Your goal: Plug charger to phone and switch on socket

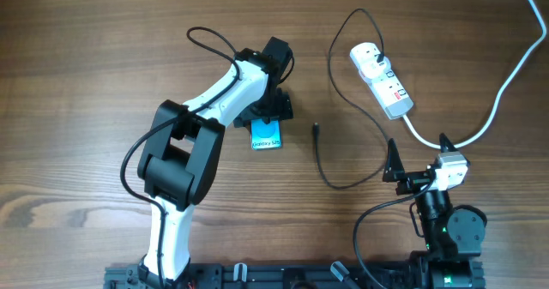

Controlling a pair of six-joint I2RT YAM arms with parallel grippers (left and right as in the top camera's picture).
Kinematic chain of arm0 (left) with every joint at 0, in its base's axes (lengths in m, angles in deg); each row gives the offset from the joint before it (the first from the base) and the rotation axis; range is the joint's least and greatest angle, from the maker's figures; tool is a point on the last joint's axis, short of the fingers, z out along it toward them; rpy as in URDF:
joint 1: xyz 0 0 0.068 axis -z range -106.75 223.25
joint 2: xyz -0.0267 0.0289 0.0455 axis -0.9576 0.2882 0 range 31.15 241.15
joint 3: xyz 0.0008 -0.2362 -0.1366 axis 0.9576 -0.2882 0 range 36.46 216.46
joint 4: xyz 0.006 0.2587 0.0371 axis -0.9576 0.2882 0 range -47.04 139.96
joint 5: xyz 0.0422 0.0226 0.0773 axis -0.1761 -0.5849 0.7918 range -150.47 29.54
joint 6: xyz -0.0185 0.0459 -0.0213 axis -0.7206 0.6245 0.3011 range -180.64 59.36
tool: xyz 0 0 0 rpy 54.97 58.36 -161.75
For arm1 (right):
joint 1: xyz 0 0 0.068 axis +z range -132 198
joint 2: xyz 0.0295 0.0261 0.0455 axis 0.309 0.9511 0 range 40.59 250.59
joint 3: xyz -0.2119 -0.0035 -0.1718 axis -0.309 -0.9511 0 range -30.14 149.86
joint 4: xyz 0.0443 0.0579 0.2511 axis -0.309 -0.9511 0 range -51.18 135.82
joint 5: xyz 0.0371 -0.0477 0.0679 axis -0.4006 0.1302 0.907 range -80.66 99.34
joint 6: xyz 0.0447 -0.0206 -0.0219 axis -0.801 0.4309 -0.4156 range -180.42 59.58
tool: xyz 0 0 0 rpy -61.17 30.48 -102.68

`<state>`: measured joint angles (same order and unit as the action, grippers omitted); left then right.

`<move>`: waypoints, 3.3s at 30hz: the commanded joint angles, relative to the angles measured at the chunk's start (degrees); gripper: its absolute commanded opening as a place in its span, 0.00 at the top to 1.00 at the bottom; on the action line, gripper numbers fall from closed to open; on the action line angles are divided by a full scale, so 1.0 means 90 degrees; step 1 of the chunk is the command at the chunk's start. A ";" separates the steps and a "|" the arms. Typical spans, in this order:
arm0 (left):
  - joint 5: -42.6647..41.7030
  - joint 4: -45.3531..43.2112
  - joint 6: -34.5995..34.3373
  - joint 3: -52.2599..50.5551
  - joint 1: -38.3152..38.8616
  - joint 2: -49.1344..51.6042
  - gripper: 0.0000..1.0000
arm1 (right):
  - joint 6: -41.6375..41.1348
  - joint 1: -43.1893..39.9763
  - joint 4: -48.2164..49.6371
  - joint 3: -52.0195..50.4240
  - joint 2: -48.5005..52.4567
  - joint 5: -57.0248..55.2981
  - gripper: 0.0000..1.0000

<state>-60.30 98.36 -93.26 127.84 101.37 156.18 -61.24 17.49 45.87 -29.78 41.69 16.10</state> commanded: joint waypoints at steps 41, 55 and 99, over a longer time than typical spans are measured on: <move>-0.0080 0.0716 0.0029 0.0318 -0.0073 -0.0760 0.29 | -0.0078 0.0032 0.0029 -0.0007 -0.0034 -0.0107 0.00; -0.0083 -0.0313 0.0024 -0.0937 -0.0024 -0.0748 0.21 | -0.0078 0.0032 0.0032 -0.0007 -0.0034 -0.0107 0.00; -0.0942 0.0163 -0.0141 -0.0619 -0.0527 -0.1642 0.32 | -0.0080 0.0032 0.0032 -0.0007 -0.0034 -0.0107 0.00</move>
<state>-62.99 99.63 -94.16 120.23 98.66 146.67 -61.24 17.49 45.87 -29.78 41.69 16.10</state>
